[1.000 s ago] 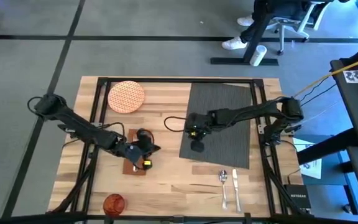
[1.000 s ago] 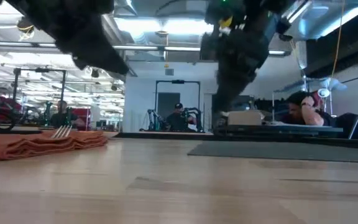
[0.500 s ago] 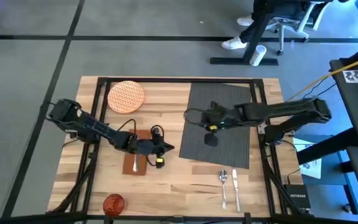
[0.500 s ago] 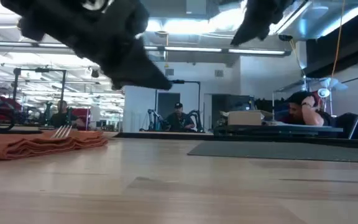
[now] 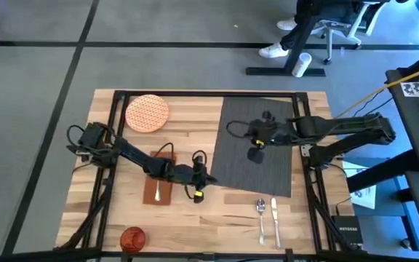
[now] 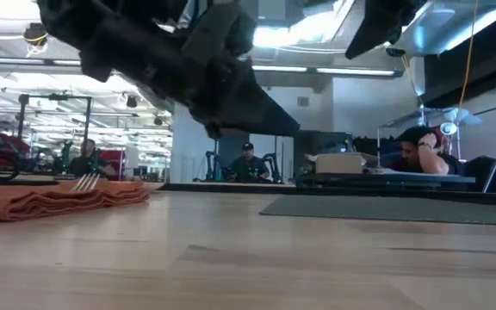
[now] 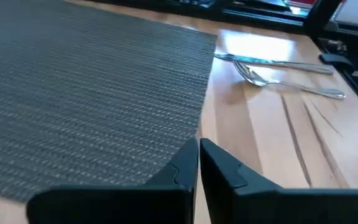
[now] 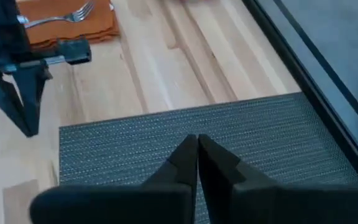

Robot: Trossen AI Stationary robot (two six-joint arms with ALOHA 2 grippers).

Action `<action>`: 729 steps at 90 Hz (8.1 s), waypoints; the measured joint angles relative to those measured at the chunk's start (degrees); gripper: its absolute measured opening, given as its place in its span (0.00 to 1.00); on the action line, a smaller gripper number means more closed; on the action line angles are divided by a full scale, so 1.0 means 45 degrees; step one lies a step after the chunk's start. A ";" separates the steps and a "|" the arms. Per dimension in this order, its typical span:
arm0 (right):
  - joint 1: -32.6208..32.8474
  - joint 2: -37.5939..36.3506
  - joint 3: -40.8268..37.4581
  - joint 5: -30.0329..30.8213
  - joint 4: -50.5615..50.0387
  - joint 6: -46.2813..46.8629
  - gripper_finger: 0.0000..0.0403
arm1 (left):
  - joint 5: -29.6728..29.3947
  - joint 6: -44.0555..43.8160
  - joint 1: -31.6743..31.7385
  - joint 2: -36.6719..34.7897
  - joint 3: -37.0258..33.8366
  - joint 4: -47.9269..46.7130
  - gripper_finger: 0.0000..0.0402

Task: Set table place
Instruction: Move the gray tablemat to the center, then put the silver spoon on the gray tablemat

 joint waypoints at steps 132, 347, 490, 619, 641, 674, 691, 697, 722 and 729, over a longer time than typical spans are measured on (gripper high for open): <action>0.0000 -0.0002 0.0000 -0.0016 -0.1008 0.0233 0.00 | -0.4600 -0.2612 0.0132 -0.3949 0.0008 -1.1680 0.00; 0.1855 0.0042 -0.8385 -0.4224 0.2960 0.9999 0.00 | -0.3785 -0.1239 0.2161 -0.1056 0.0042 -0.9363 0.00; 0.4401 0.0126 -0.8199 -0.3866 0.0389 1.2303 0.00 | -0.1857 -0.2664 0.1804 -0.2102 0.0047 -0.8338 0.00; 0.6985 0.0251 -0.7801 -0.3883 0.3016 1.3974 0.00 | -0.2146 -0.2646 0.1744 -0.2109 0.0047 -0.9141 0.00; 0.6985 0.0246 -0.6799 -0.3790 0.3007 1.3809 0.00 | -0.2171 -0.1705 0.1744 -0.2128 0.0052 -0.7743 0.00; 0.7503 0.0241 -0.5764 -0.4461 0.3274 1.4918 0.00 | -0.2161 -0.0201 0.1885 -0.2128 0.0052 -0.5538 0.00; 0.8270 0.0365 -0.5591 -0.4248 0.4571 1.6984 0.03 | -0.2163 0.1119 0.2519 -0.2126 0.0052 -0.3279 0.00; 0.8461 0.0708 -0.5591 -0.4239 0.5126 1.7678 0.06 | -0.2163 0.1744 0.2785 -0.2128 0.0052 -0.2399 0.00; 0.8813 0.3846 -0.5536 -0.4689 0.7914 1.9784 0.17 | -0.2161 0.2520 0.3466 -0.2128 0.0057 -0.1985 0.00; 0.8811 0.4833 -0.5182 -0.5260 0.8072 2.0096 0.19 | -0.2147 0.2779 0.3526 -0.2128 0.0057 -0.1946 0.00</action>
